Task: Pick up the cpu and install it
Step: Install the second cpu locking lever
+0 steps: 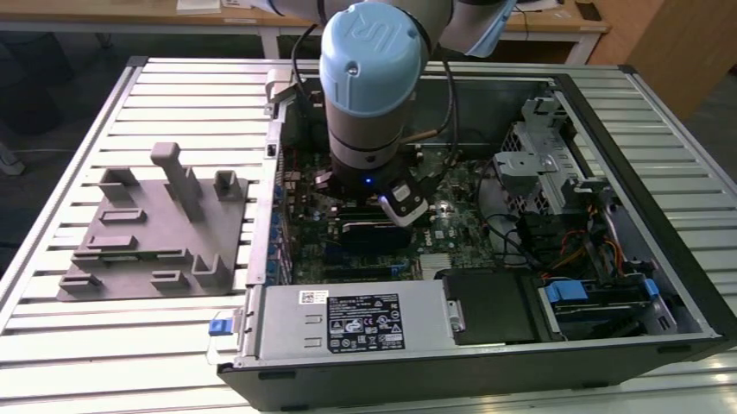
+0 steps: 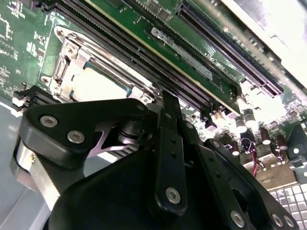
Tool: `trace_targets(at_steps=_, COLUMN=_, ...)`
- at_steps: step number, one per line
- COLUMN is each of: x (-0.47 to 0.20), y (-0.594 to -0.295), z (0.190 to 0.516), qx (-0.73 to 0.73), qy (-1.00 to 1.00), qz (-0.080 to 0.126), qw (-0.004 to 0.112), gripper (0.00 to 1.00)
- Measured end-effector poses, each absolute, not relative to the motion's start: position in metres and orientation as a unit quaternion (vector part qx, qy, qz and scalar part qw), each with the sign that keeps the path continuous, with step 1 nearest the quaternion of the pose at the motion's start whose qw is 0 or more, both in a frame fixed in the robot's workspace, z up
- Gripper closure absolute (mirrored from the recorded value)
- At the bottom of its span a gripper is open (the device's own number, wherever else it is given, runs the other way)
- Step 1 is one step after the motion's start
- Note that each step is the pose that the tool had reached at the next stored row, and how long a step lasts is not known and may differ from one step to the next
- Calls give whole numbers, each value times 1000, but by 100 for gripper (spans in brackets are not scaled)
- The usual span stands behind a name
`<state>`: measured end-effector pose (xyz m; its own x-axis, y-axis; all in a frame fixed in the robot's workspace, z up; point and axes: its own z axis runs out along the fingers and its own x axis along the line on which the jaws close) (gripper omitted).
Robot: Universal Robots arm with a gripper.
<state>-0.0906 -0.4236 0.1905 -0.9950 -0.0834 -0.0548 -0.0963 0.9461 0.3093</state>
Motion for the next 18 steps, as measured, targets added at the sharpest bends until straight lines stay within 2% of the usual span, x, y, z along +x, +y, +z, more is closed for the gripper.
trace_targets(at_steps=18, x=-91, y=-424, z=187, qx=-46, qy=986, qz=160, qw=21, gripper=89)
